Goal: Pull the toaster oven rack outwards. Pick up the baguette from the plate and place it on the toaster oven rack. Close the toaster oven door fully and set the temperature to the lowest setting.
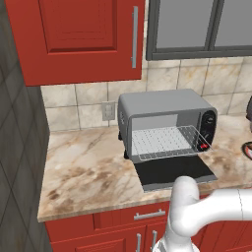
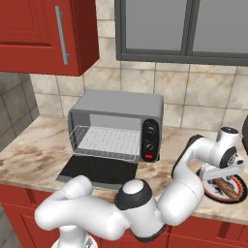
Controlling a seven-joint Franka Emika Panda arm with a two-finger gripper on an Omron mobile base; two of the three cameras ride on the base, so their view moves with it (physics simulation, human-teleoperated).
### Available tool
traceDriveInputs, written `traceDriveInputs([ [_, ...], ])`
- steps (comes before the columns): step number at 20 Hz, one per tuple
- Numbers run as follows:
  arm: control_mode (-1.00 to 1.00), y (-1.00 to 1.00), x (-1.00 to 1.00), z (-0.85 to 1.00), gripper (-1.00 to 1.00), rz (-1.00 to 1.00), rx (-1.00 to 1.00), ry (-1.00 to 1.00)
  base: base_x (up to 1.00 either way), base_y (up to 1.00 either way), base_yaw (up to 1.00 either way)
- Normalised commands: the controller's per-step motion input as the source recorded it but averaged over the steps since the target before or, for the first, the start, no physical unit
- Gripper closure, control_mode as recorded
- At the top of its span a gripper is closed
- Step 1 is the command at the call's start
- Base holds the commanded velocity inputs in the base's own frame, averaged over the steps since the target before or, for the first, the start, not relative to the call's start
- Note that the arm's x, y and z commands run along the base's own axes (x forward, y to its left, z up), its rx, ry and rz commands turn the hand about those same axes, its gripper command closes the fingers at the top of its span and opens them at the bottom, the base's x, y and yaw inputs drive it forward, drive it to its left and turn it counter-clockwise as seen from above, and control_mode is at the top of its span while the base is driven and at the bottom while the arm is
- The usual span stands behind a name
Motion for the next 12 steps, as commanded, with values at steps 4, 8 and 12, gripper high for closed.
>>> traceDriveInputs([
  [4, -1.00, -0.05, 0.17, -0.01, -1.00, 0.00, 0.03, 0.04, 0.00, 0.00, 0.00],
  [8, -1.00, -0.16, 0.07, 0.00, -1.00, 0.00, 0.03, 0.04, 0.00, 0.00, 0.00],
  [12, -1.00, -0.12, 0.00, -0.02, -1.00, 0.00, 0.05, 0.04, 0.00, 0.00, 0.00],
])
